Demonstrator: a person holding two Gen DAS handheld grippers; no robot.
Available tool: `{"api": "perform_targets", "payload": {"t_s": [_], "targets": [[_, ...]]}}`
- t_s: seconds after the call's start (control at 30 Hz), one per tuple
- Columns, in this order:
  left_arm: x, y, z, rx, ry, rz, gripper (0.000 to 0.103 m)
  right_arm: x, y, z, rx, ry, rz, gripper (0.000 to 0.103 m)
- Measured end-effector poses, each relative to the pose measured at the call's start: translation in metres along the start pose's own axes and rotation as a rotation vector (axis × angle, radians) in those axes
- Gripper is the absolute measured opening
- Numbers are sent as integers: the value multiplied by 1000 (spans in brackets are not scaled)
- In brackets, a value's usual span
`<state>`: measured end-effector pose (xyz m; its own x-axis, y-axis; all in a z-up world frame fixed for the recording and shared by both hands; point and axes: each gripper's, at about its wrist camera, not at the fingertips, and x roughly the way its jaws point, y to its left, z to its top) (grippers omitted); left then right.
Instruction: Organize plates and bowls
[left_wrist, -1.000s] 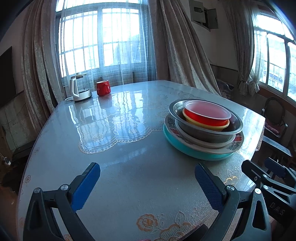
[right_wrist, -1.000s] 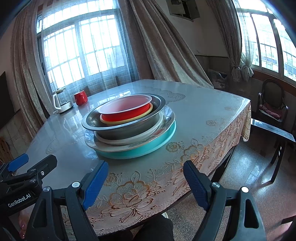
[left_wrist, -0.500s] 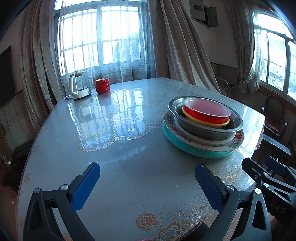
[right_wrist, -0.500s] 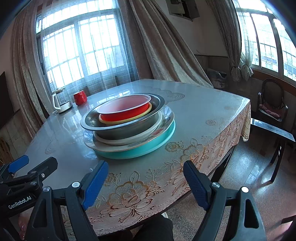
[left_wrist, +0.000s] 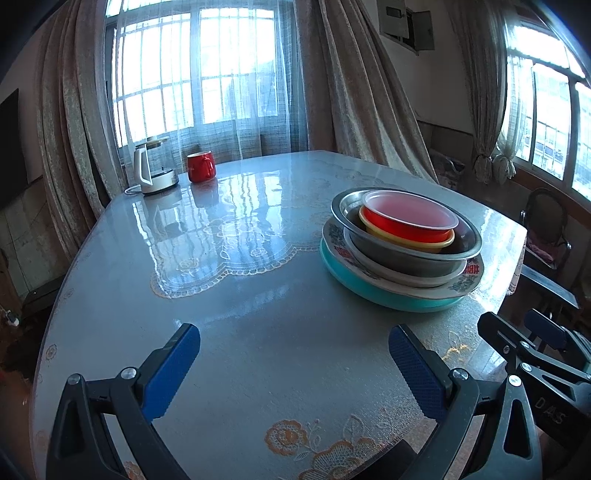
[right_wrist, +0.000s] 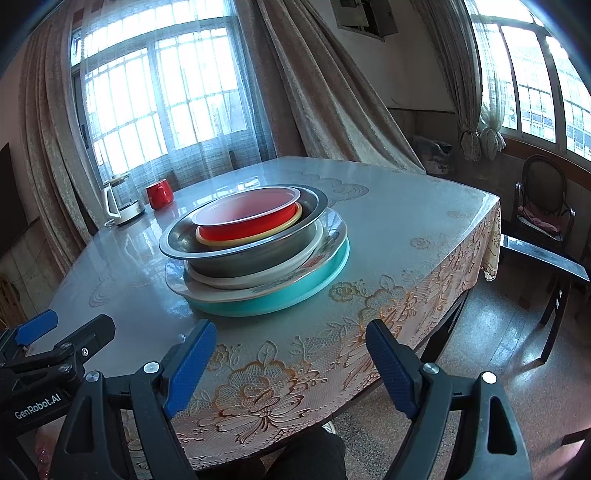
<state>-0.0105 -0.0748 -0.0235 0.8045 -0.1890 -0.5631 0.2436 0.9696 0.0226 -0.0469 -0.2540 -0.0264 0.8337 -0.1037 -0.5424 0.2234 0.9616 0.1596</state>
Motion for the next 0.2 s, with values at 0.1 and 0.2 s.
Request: {"api": "perform_targets", "payload": {"t_s": [0.1,0.2], "targets": [[1,1,0,-18,7,-9,103,1,0,0,2,2,-1,84],[3,0,0,-12,10,-16,103,3,-2,0,5,6,0,84]]}}
